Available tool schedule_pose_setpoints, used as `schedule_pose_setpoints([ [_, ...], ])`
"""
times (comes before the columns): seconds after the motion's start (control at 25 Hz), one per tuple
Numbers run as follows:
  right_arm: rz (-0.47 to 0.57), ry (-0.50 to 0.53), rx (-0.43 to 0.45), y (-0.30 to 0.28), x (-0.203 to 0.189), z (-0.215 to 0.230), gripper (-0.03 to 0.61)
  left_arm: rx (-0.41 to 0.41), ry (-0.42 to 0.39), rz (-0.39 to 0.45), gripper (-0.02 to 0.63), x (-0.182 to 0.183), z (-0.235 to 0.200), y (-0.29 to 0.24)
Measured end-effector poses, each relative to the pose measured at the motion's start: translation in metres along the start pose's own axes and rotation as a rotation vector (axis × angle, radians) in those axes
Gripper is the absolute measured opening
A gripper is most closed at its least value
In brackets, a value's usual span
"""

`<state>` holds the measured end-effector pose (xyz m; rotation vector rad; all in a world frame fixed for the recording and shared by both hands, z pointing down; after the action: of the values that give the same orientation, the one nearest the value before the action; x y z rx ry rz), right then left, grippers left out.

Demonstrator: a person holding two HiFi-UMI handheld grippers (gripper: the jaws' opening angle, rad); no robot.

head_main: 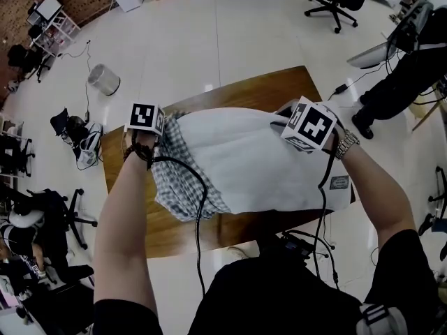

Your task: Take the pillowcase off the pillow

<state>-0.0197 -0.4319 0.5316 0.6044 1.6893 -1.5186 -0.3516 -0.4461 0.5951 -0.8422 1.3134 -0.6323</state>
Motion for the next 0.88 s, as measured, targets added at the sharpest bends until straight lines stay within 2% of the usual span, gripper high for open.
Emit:
schedule_pose_setpoints([
  [0.16, 0.05, 0.044, -0.104, -0.01, -0.001, -0.006, 0.191, -0.037, 0.008, 0.139, 0.189, 0.007, 0.017, 0.023],
  [0.28, 0.081, 0.049, -0.169, -0.008, 0.005, -0.017, 0.218, -0.048, 0.022, 0.201, 0.195, -0.007, 0.02, 0.041],
  [0.44, 0.113, 0.068, -0.218, -0.004, 0.016, -0.05, 0.219, -0.056, 0.062, 0.254, 0.195, -0.039, 0.017, 0.067],
  [0.68, 0.157, 0.106, -0.222, 0.002, 0.033, -0.124, 0.221, -0.074, 0.101, 0.32, 0.195, -0.084, 0.029, 0.119],
  [0.8, 0.172, 0.128, -0.186, -0.004, 0.039, -0.166, 0.221, -0.102, 0.137, 0.354, 0.195, -0.105, 0.039, 0.144],
  [0.88, 0.162, 0.138, -0.157, -0.008, 0.041, -0.194, 0.253, -0.124, 0.162, 0.375, 0.195, -0.116, 0.047, 0.16],
])
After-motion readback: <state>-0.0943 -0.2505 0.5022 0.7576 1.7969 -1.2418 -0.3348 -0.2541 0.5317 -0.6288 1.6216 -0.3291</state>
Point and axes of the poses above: the fingertips, and each gripper's own axes: y backward along the fingers, z to its right, x out of its top, the point moved 2 cm from there along y, backward along the fingers, and after that the axes turned 15 degrees about z, right-handed, at the moved point
